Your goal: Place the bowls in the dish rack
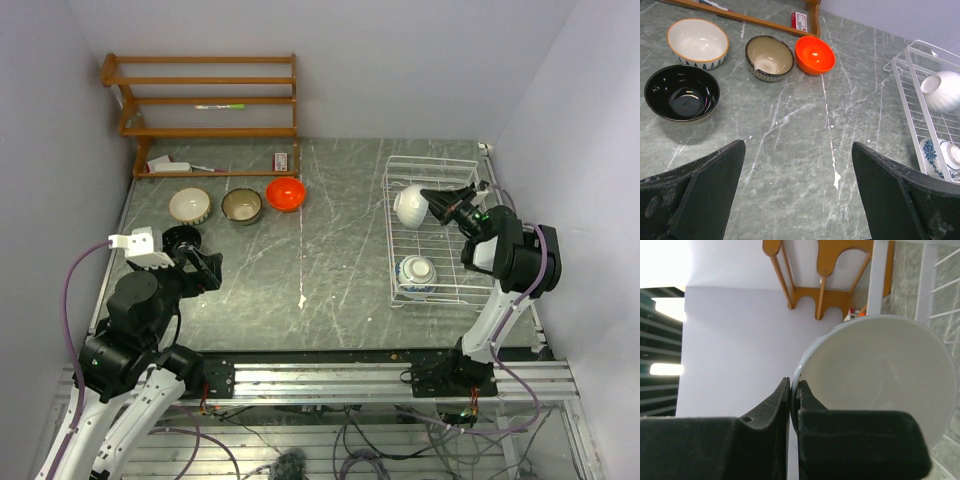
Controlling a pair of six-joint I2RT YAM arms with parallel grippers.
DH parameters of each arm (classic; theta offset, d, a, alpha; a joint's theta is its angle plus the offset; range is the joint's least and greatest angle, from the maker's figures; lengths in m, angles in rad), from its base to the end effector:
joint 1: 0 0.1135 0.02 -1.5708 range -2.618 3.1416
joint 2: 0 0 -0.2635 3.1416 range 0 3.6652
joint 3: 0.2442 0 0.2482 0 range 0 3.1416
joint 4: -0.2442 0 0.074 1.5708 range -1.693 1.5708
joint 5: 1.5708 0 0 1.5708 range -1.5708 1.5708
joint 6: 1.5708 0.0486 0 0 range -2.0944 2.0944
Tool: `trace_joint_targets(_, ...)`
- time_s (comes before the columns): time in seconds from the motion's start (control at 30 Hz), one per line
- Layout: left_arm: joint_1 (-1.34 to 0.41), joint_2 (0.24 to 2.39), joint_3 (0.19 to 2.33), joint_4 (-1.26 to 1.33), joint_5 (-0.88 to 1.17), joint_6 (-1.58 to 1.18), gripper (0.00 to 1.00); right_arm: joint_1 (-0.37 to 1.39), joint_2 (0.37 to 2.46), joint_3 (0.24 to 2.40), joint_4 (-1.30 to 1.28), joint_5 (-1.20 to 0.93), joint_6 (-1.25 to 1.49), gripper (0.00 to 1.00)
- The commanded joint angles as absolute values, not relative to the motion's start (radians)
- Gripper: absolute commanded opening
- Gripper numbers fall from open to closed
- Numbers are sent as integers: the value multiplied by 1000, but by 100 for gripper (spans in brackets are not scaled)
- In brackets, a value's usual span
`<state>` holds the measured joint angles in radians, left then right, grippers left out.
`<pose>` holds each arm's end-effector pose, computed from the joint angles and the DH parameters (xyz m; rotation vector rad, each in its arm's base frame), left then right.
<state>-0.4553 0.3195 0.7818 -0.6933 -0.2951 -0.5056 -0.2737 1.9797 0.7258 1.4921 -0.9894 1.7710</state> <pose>0.0744 -0.0207 0.3298 -0.2570 1.7931 -0.4215 0.3525 -0.0568 0.1689 0.7132 1.5926 1.8143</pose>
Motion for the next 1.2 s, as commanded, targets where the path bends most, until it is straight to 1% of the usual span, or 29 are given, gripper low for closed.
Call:
trace_joint_targets(0.0, -463, 314, 799, -689, -319, -509, 99, -280, 1902, 734, 1326, -920, 1598, 0)
trace_joint_targets(0.13, -463, 310, 800, -689, -321, -511, 99, -281, 1843, 759, 1051, -884, 1396, 0)
trace_joint_targets(0.27, -464, 311, 799, -689, -322, -511, 99, -281, 1842, 783, 923, -872, 1315, 0)
trace_joint_targets(0.33, -464, 310, 800, -689, -321, -511, 99, -282, 1863, 779, 944, -881, 1332, 0)
trace_joint_targets(0.57, -464, 315, 801, -687, -319, -509, 99, -282, 1927, 731, 1138, -881, 1405, 0)
trace_joint_targets(0.7, -465, 321, 800, -687, -318, -508, 99, -281, 1964, 721, 1375, -873, 1531, 0)
trace_joint_targets(0.77, -464, 323, 800, -687, -319, -509, 99, -280, 1971, 721, 1448, -846, 1592, 0)
trace_joint_targets(0.87, -464, 321, 800, -687, -320, -508, 99, -277, 1934, 726, 1436, -795, 1601, 0)
trace_joint_targets(1.0, -465, 319, 800, -689, -322, -509, 99, -264, 1859, 750, 1294, -721, 1507, 0)
trace_joint_targets(1.17, -465, 314, 800, -689, -322, -510, 99, -255, 1888, 774, 1253, -674, 1490, 0)
